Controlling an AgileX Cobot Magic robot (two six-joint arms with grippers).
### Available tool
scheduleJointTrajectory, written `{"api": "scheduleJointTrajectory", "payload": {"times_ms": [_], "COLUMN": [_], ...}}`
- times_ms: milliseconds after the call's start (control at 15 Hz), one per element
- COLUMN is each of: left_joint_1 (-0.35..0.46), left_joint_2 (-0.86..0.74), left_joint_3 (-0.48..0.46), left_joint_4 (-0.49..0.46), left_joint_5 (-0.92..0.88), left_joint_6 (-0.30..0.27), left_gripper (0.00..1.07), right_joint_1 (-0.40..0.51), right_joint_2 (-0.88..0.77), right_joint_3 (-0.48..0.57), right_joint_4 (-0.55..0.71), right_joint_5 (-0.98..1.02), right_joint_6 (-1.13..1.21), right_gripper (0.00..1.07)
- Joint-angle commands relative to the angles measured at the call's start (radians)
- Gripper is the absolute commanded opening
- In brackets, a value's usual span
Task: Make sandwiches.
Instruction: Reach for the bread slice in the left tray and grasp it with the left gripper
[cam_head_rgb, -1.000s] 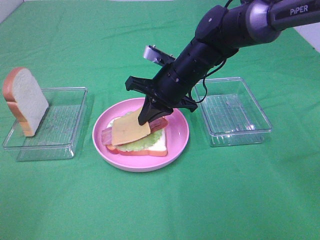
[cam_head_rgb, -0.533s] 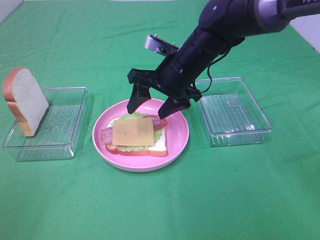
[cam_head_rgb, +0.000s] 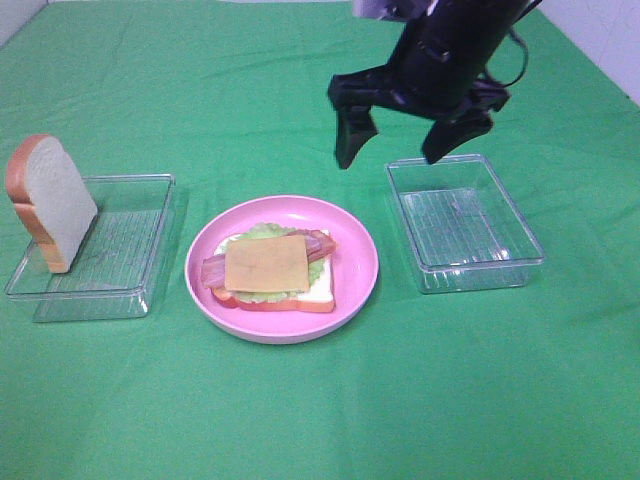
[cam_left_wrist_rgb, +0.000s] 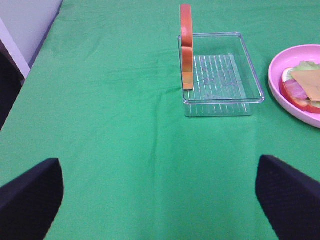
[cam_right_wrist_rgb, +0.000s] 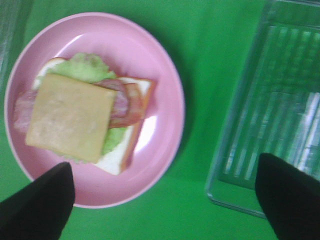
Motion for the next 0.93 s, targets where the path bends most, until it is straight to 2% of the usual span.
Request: {"api": "scheduleJointTrajectory", "payload": {"times_ms": [67,267,400,533,600,800,867,933], "left_joint_1": [-0.005,-0.005,-0.005,-0.005,-0.005,-0.005,-0.005,-0.005], "left_joint_2": [-0.014,-0.014,-0.014,-0.014,-0.014,-0.014,-0.014,-0.014], "left_joint_3": [0.003,0.003,0.003,0.003,0.003,0.003,0.003,0.003], "left_joint_4": [-0.001,-0.001,-0.001,0.001,0.001,0.002,0.002,0.002], "left_joint_5": [-0.015,-0.015,-0.015,-0.015,-0.015,-0.015,-0.015,-0.015], "left_joint_6": [-0.004,-0.004,-0.004,-0.004,-0.004,-0.004,-0.004,-0.004], "left_gripper": [0.98,0.98,0.98,0.98,0.98,0.98,0.98,0.98], "right_joint_1": [-0.147,-0.307,-0.339,-0.338,-0.338,-0.336,-0.336,-0.336], "right_joint_2": [-0.048,-0.058,-0.071,-0.13,-0.182,-0.476,-0.524,-0.643], "right_joint_3": [0.001,0.001,0.009,0.108,0.194,0.464,0.503,0.565], "right_joint_4": [-0.07,-0.133,-0.144,-0.139,-0.133,-0.126,-0.126,-0.126], "right_joint_5": [0.075,0.104,0.172,0.193,0.188,0.154,0.152,0.151], "right_joint_6": [0.014,0.014,-0.008,-0.007,0.001,0.007,0.007,0.007], "right_gripper": [0.94,0.94,0.94,0.94,0.94,0.94,0.94,0.94]}}
